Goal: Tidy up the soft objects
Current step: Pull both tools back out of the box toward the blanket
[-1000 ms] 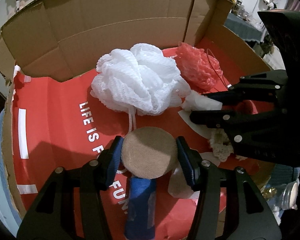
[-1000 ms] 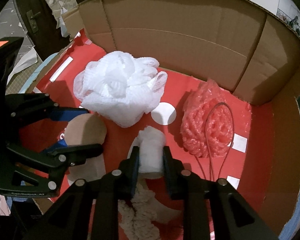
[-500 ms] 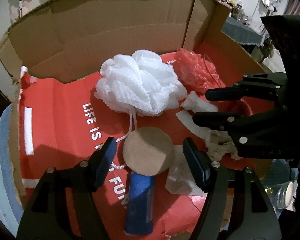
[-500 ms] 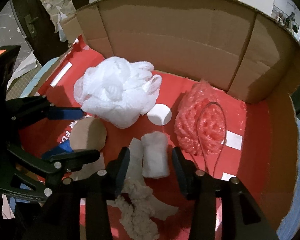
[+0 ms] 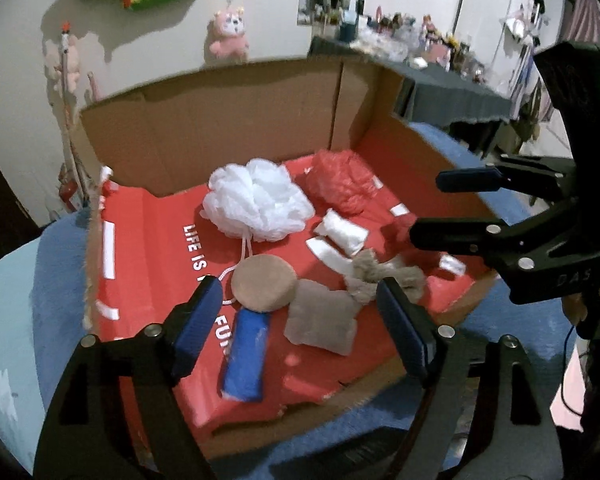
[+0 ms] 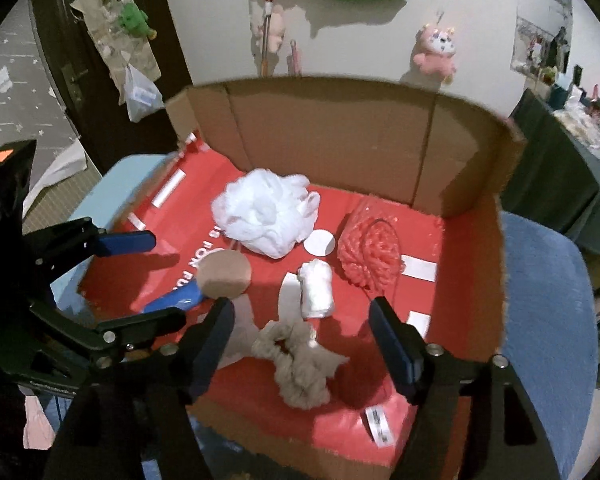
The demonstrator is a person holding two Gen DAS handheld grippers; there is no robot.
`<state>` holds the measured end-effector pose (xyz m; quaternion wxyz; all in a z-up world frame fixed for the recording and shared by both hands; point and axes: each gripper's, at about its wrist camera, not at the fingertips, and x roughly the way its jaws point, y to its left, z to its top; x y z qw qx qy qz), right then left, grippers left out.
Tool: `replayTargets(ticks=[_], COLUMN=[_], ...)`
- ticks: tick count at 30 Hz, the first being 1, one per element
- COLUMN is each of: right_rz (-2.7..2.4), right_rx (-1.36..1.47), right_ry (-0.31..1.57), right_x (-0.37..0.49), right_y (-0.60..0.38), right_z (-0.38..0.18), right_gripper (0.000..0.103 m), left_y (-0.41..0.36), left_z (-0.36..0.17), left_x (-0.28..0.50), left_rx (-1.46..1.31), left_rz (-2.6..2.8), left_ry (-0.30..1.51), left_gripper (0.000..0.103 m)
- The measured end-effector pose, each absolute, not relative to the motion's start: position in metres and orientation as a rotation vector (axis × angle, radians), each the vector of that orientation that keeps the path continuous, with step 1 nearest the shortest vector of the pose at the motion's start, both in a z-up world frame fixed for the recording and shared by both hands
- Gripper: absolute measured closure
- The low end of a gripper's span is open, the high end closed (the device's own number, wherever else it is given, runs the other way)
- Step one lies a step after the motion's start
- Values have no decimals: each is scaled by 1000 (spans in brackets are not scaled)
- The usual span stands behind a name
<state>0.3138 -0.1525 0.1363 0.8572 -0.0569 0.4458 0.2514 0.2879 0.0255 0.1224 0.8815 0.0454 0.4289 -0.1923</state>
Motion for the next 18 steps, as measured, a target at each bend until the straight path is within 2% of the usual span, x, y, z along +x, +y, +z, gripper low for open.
replayTargets(ticks=[3,8,12,18], right_rz=[519,505,485,456], right_rx=[-114,-104,-116,-116], right_ry=[888,804,719,601], right_x=[293,257,223,166], right_y=[-159,-169,-176,-185], right_z=[155,181,199,215], right_gripper=[23,16,8,0], left_y=[28,25,23,24], left_z=[137,162,177,188], left_x=[272,238,206,159], left_rx=[74,51,36,43], left_rz=[-389,-391,-379,-355], left_ry=[845,757,675,566], left_gripper=[17,15,9,7])
